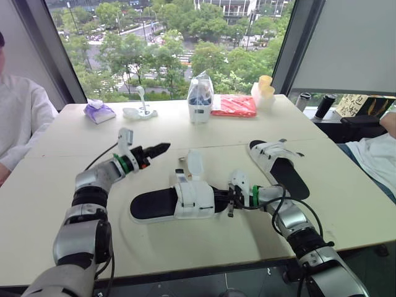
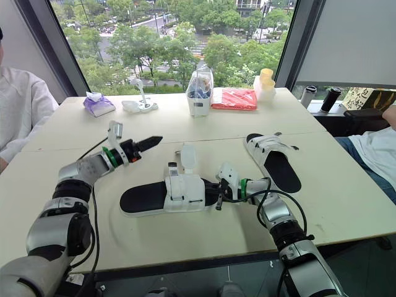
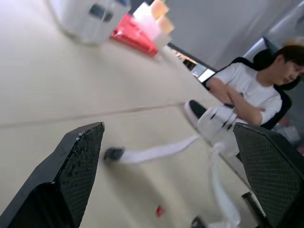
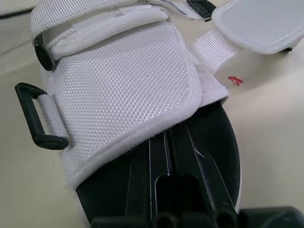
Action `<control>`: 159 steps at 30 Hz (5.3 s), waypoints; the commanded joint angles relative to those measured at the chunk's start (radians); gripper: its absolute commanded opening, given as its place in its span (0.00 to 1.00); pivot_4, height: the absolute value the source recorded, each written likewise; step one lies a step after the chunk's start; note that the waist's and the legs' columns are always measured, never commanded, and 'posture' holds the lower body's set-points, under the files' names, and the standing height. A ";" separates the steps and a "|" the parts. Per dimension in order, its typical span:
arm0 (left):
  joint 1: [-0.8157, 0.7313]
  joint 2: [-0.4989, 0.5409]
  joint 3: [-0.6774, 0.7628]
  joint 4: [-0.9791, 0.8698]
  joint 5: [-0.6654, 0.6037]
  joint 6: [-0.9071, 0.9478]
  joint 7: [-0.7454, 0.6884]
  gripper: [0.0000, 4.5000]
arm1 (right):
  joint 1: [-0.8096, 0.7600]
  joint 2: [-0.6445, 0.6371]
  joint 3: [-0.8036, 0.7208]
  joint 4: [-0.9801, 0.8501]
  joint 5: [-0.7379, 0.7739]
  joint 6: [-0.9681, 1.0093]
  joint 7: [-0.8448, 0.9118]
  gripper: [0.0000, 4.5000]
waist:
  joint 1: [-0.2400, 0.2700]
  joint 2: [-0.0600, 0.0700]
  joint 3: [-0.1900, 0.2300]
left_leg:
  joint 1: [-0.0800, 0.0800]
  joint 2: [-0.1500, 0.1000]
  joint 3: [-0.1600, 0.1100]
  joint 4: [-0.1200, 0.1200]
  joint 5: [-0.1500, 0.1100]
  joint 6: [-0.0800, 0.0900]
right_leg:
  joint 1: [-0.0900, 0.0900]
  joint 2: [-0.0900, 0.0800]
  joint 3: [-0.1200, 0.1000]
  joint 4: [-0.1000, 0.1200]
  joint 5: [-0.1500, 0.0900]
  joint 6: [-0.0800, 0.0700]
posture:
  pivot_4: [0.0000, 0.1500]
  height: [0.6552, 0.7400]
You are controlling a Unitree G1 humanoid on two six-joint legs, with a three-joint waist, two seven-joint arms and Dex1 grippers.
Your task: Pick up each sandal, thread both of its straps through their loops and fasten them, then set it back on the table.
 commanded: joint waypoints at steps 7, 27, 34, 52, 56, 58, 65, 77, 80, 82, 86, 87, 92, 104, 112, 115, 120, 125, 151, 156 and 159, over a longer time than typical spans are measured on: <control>0.034 -0.084 -0.066 -0.254 -0.054 0.235 0.095 0.99 | 0.030 0.012 0.044 0.132 -0.088 0.021 -0.051 0.00 | -0.002 0.000 0.000 | 0.002 0.000 0.000 0.000 0.000 0.000 | 0.002 0.000 0.000 0.000 0.000 0.000 | 1.00 1.00; -0.159 -0.206 0.018 0.223 -0.048 0.133 0.225 0.99 | 0.034 0.023 0.058 0.143 -0.107 -0.007 -0.077 0.00 | -0.001 -0.001 0.000 | 0.009 0.000 0.000 -0.001 0.000 0.000 | 0.009 0.001 0.000 -0.001 -0.001 0.002 | 1.00 1.00; -0.277 -0.242 0.095 0.488 -0.020 -0.112 0.298 0.99 | 0.051 0.027 0.063 0.119 -0.116 -0.011 -0.090 0.00 | -0.003 -0.001 0.000 | 0.011 -0.001 0.001 -0.003 0.000 0.000 | 0.009 0.001 0.000 -0.001 -0.001 0.003 | 1.00 1.00; -0.319 -0.246 0.316 0.547 -0.089 -0.204 0.192 0.99 | 0.085 0.020 0.058 0.059 -0.123 0.005 -0.125 0.00 | -0.003 -0.001 0.001 | 0.011 -0.001 0.001 -0.004 0.000 0.000 | 0.009 0.001 -0.001 -0.001 -0.001 0.003 | 1.00 1.00; -0.307 -0.236 0.295 0.544 -0.051 -0.200 0.163 0.99 | 0.085 0.019 0.059 0.061 -0.123 0.004 -0.123 0.00 | -0.003 -0.001 0.001 | 0.011 -0.001 0.001 -0.004 0.000 0.000 | 0.009 0.001 -0.001 -0.001 -0.001 0.003 | 1.00 1.00; -0.299 -0.233 0.272 0.542 -0.024 -0.204 0.145 0.99 | 0.083 0.019 0.059 0.063 -0.123 0.004 -0.123 0.00 | -0.003 -0.001 0.001 | 0.011 -0.001 0.001 -0.004 0.000 0.000 | 0.009 0.001 -0.001 -0.001 -0.001 0.003 | 1.00 1.00; -0.286 -0.240 0.216 0.540 0.052 -0.240 0.131 0.48 | 0.069 0.020 0.061 0.079 -0.125 -0.001 -0.117 0.00 | -0.003 -0.001 0.001 | 0.011 -0.001 0.001 -0.004 0.000 0.000 | 0.009 0.001 -0.001 -0.001 -0.001 0.003 | 1.00 1.00; -0.308 -0.215 0.037 0.493 0.218 -0.354 -0.073 0.01 | 0.056 0.017 0.066 0.094 -0.124 -0.008 -0.112 0.00 | -0.005 -0.001 0.001 | 0.012 -0.001 0.002 -0.005 0.000 0.000 | 0.008 0.002 -0.001 -0.001 -0.001 0.003 | 1.00 1.00; -0.273 -0.198 -0.139 0.410 0.346 -0.525 -0.269 0.01 | 0.060 0.008 0.062 0.098 -0.123 -0.015 -0.111 0.00 | -0.004 -0.001 0.001 | 0.012 -0.001 0.002 -0.005 0.000 0.000 | 0.008 0.002 -0.001 -0.001 -0.001 0.003 | 1.00 1.00; -0.206 -0.175 -0.259 0.288 0.418 -0.707 -0.393 0.01 | 0.063 0.003 0.060 0.101 -0.123 -0.021 -0.111 0.00 | -0.004 0.000 0.000 | 0.012 -0.001 0.002 -0.006 0.000 0.000 | 0.008 0.002 0.000 -0.002 -0.001 0.002 | 1.00 1.00; -0.120 -0.106 -0.399 0.163 0.545 -1.150 -0.393 0.01 | 0.062 -0.002 0.058 0.110 -0.122 -0.029 -0.110 0.00 | 0.000 0.000 0.000 | 0.012 0.002 0.002 -0.008 0.000 0.000 | 0.008 0.000 0.002 -0.002 0.001 -0.002 | 1.00 1.00; -0.111 -0.080 -0.428 0.157 0.581 -1.287 -0.377 0.01 | 0.062 -0.001 0.059 0.112 -0.122 -0.031 -0.111 0.00 | 0.000 0.000 0.000 | 0.012 0.002 0.002 -0.008 0.000 0.000 | 0.007 0.000 0.002 -0.002 0.001 -0.002 | 1.00 1.00; -0.138 0.042 -0.513 0.216 0.848 -1.905 -0.082 0.01 | 0.059 0.000 0.060 0.122 -0.123 -0.037 -0.109 0.00 | 0.003 0.000 0.000 | 0.011 0.002 0.002 -0.008 0.000 0.000 | 0.007 -0.001 0.003 -0.003 -0.003 -0.002 | 1.00 1.00; -0.177 0.236 -0.790 -0.016 1.866 -1.926 1.204 0.01 | 0.056 -0.004 0.063 0.131 -0.124 -0.041 -0.097 0.00 | 0.005 0.000 0.000 | 0.012 0.001 0.002 -0.008 0.000 0.000 | 0.008 -0.001 0.002 -0.001 -0.002 0.004 | 1.00 1.00; -0.225 0.293 -1.038 -0.001 2.000 -1.822 1.653 0.30 | 0.049 -0.001 0.066 0.143 -0.126 -0.043 -0.096 0.00 | 0.004 0.000 0.001 | 0.012 0.001 0.002 -0.008 0.000 0.000 | 0.007 -0.001 0.000 -0.001 -0.003 0.005 | 1.00 1.00; -0.238 0.314 -1.053 0.024 1.966 -1.828 1.686 0.64 | 0.044 0.003 0.068 0.152 -0.127 -0.046 -0.095 0.00 | 0.003 0.000 0.001 | 0.012 0.001 0.002 -0.008 0.000 0.000 | 0.008 -0.001 0.000 0.000 -0.003 0.005 | 1.00 1.00; -0.235 0.361 -1.018 0.113 1.775 -2.005 1.581 0.73 | 0.034 0.006 0.071 0.169 -0.127 -0.054 -0.093 0.00 | 0.001 0.000 0.001 | 0.012 0.001 0.002 -0.008 0.000 0.000 | 0.008 -0.001 -0.001 0.000 -0.003 0.005 | 1.00 1.00; -0.242 0.330 -0.953 0.456 1.425 -2.196 1.298 0.73 | 0.026 0.007 0.072 0.190 -0.128 -0.065 -0.091 0.00 | 0.004 0.000 0.000 | 0.013 0.001 0.003 -0.008 0.000 0.000 | 0.008 -0.001 -0.001 0.000 -0.003 0.005 | 1.00 1.00; -0.383 0.111 0.213 1.316 0.836 -1.730 0.493 0.73 | 0.023 0.042 0.088 0.221 -0.134 -0.077 -0.086 0.00 | -0.001 -0.010 0.003 | 0.013 0.004 0.001 -0.014 0.000 -0.001 | 0.003 -0.009 -0.023 0.001 -0.001 0.002 | 1.00 1.00; -0.427 0.065 0.175 1.245 0.715 -1.633 0.726 0.73 | 0.008 0.049 0.093 0.237 -0.140 -0.084 -0.087 0.00 | 0.001 -0.011 0.002 | 0.014 0.003 0.003 -0.014 0.000 -0.001 | 0.005 -0.009 -0.023 0.001 -0.001 0.003 | 1.00 1.00; -0.404 0.027 0.179 1.020 0.628 -1.443 0.764 0.73 | 0.003 0.052 0.093 0.245 -0.141 -0.085 -0.087 0.00 | 0.000 -0.011 0.002 | 0.014 0.003 0.003 -0.013 0.000 -0.001 | 0.006 -0.008 -0.024 0.001 -0.001 0.003 | 1.00 1.00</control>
